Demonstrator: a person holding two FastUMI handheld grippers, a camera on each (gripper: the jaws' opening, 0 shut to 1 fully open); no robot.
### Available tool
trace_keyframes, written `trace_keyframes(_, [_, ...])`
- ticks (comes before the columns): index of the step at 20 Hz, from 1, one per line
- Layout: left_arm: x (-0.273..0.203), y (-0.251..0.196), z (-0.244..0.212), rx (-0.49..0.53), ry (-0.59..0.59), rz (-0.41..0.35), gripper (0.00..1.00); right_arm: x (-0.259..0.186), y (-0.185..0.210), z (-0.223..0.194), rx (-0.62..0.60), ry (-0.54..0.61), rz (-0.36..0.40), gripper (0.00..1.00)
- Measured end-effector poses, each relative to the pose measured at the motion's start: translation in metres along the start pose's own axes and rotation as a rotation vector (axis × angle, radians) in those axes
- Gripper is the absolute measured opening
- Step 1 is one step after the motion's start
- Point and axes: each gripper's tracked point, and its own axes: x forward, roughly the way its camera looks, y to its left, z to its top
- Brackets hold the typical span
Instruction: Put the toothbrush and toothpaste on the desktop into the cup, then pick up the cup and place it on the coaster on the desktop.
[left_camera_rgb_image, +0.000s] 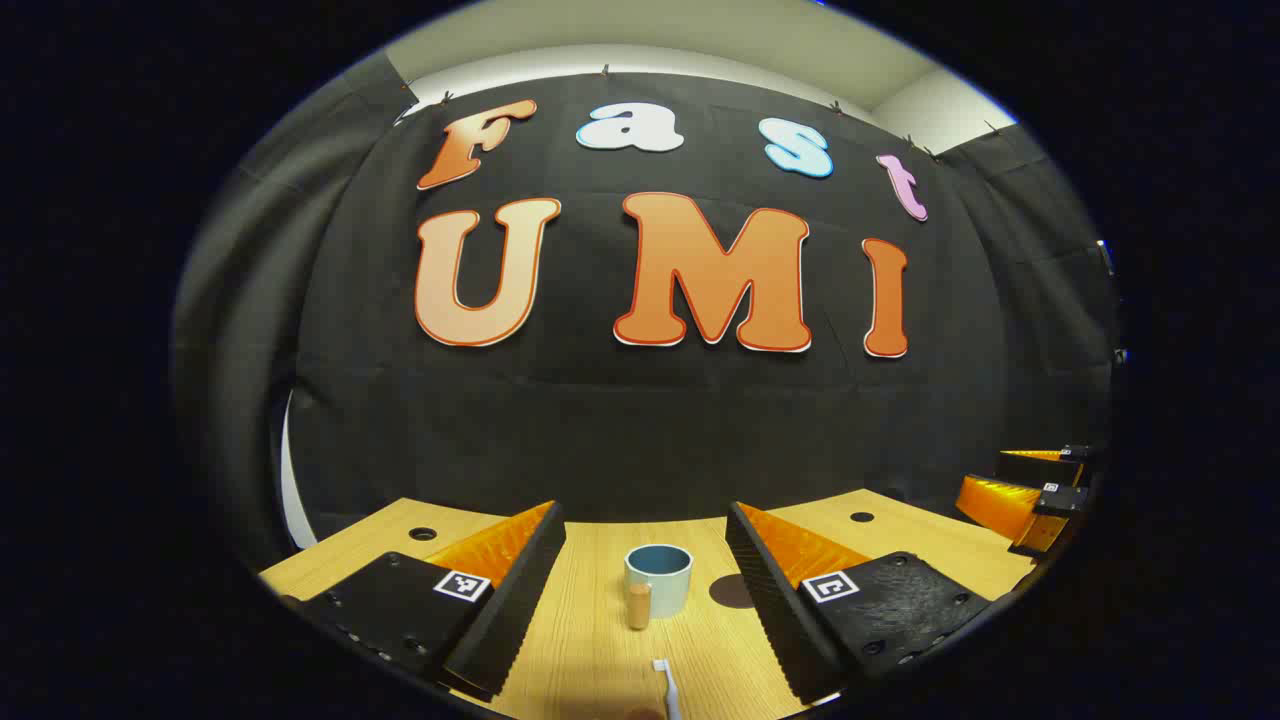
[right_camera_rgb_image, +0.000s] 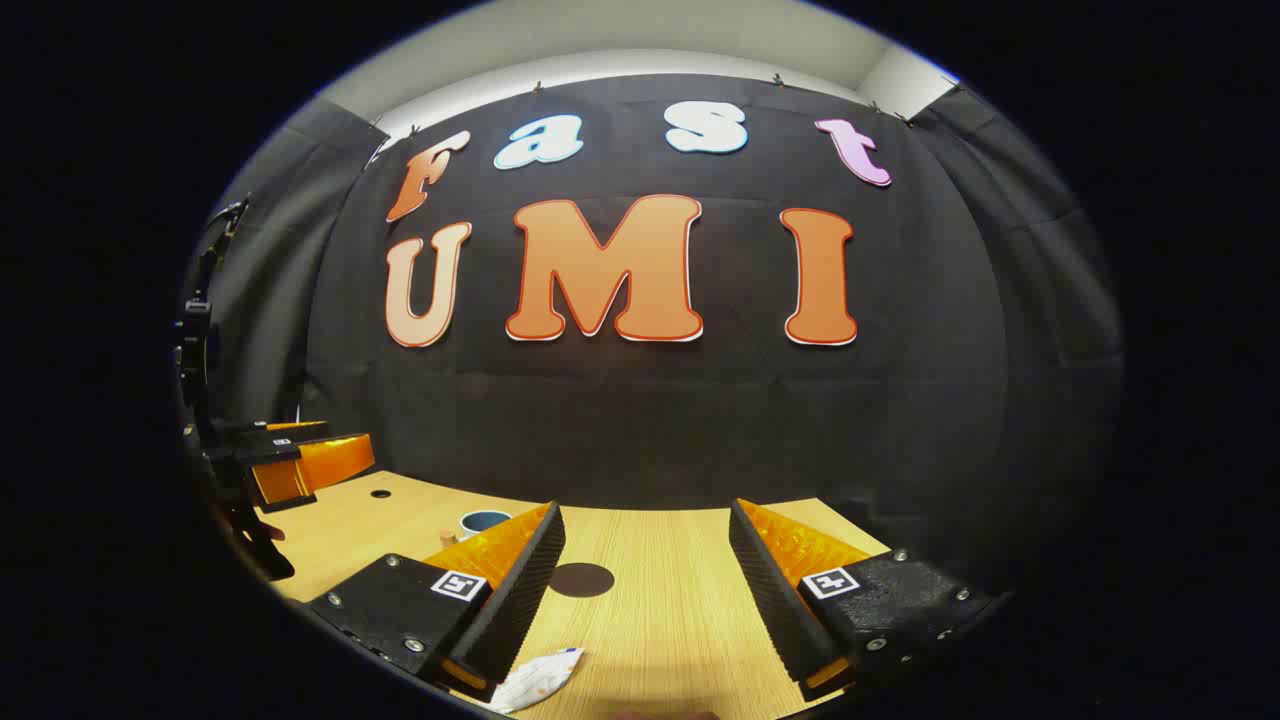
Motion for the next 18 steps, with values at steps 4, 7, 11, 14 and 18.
trace_keyframes(4, [0.009,0.003,-0.01,-0.003,0.025,0.006,0.97,0.006,0.011,-0.01,-0.016,0.026,0.025,1.0])
trace_keyframes(7, [0.01,0.007,-0.013,-0.008,0.038,0.013,0.97,0.01,0.017,-0.02,-0.017,0.061,0.035,0.99])
trace_keyframes(11, [0.008,0.01,-0.012,0.004,0.057,0.026,0.97,0.006,0.028,-0.029,-0.003,0.121,0.071,0.99])
trace_keyframes(14, [0.009,0.01,-0.004,0.021,0.065,0.04,0.97,0.006,0.028,-0.021,-0.005,0.119,0.068,0.99])
trace_keyframes(18, [0.0,0.014,0.008,0.03,0.04,0.059,0.97,0.005,0.032,-0.002,0.008,0.079,0.064,0.99])
